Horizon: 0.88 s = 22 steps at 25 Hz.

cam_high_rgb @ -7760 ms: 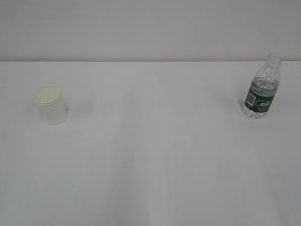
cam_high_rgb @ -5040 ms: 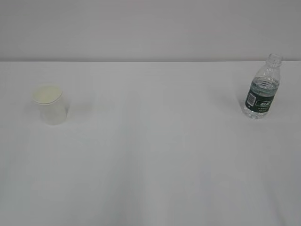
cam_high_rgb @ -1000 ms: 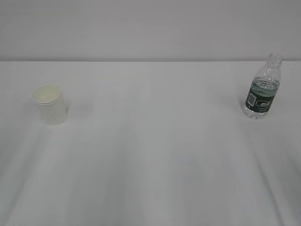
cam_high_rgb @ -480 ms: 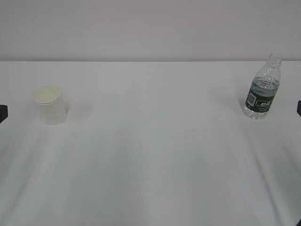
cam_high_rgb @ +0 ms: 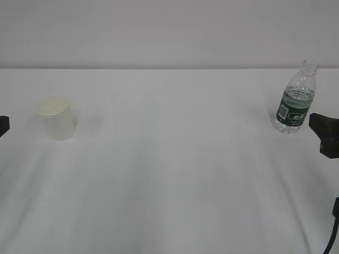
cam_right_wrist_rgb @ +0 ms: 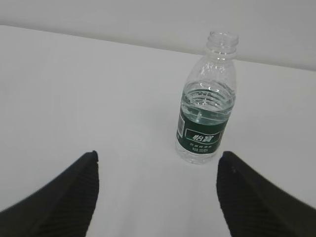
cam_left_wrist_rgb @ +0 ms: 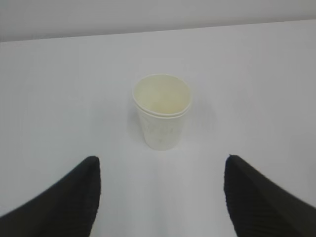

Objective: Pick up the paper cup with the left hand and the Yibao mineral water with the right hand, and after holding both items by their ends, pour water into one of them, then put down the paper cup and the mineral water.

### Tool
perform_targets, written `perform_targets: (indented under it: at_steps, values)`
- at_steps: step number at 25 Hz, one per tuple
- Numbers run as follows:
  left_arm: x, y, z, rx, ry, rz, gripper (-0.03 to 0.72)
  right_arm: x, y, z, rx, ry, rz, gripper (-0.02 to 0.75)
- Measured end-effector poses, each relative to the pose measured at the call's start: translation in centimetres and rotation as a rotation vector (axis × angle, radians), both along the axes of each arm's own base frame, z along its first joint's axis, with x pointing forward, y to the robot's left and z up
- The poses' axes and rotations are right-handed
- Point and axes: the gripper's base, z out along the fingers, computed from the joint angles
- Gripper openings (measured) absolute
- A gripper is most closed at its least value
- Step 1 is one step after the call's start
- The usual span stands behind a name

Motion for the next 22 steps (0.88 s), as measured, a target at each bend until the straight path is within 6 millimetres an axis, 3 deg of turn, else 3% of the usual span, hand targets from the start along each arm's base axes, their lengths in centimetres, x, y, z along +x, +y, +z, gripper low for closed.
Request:
perform_targets:
  at_steps: [6, 22]
  values:
    - [0.01, 0.0, 0.01, 0.0, -0.002, 0.0, 0.554, 0.86, 0.19, -0.88, 0.008, -0.014, 0.014, 0.562]
    - [0.24, 0.03, 0.41, -0.001, -0.055, 0.005, 0.552, 1.05, 0.53, -0.6, 0.022, -0.061, 0.049, 0.561]
